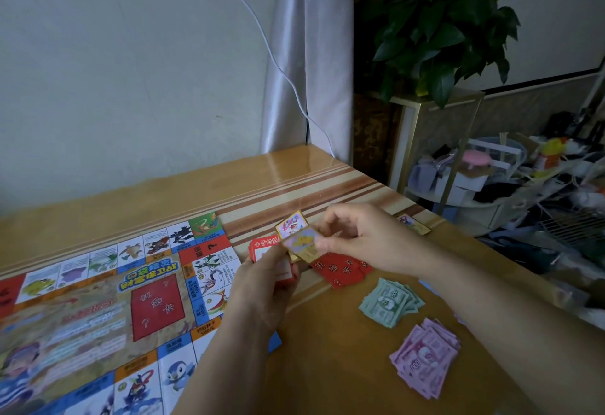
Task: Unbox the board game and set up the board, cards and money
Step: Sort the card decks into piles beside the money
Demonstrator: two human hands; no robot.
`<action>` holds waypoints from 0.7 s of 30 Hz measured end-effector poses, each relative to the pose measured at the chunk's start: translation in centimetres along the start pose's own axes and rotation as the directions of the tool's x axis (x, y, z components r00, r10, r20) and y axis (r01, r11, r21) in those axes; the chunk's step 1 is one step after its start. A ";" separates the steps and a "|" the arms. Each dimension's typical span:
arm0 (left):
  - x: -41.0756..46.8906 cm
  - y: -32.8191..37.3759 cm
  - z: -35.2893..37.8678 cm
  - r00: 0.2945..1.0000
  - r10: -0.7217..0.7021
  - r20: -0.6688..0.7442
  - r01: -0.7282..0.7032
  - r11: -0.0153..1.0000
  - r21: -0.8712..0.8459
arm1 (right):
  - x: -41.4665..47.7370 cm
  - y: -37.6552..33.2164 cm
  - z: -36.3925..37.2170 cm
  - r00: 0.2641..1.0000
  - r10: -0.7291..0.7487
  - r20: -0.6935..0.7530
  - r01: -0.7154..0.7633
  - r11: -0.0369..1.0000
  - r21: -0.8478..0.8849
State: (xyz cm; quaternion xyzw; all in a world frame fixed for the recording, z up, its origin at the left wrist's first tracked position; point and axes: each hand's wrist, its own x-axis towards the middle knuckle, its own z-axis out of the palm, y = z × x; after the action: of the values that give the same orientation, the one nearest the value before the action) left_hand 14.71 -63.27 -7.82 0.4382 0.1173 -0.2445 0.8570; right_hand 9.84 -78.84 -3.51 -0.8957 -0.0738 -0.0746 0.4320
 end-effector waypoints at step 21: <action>0.0 -0.8 0.6 0.987 -0.043 0.152 0.059 0.993 -0.102 | 0.7 12.3 -6.6 0.656 0.484 -0.580 -0.573 0.818 0.034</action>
State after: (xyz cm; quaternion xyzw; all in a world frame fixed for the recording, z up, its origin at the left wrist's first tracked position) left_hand 14.28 -64.21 -8.04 0.3691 0.0767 -0.2921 0.8790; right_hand 12.44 -91.59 -8.69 -0.8445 0.3274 -0.2117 0.3672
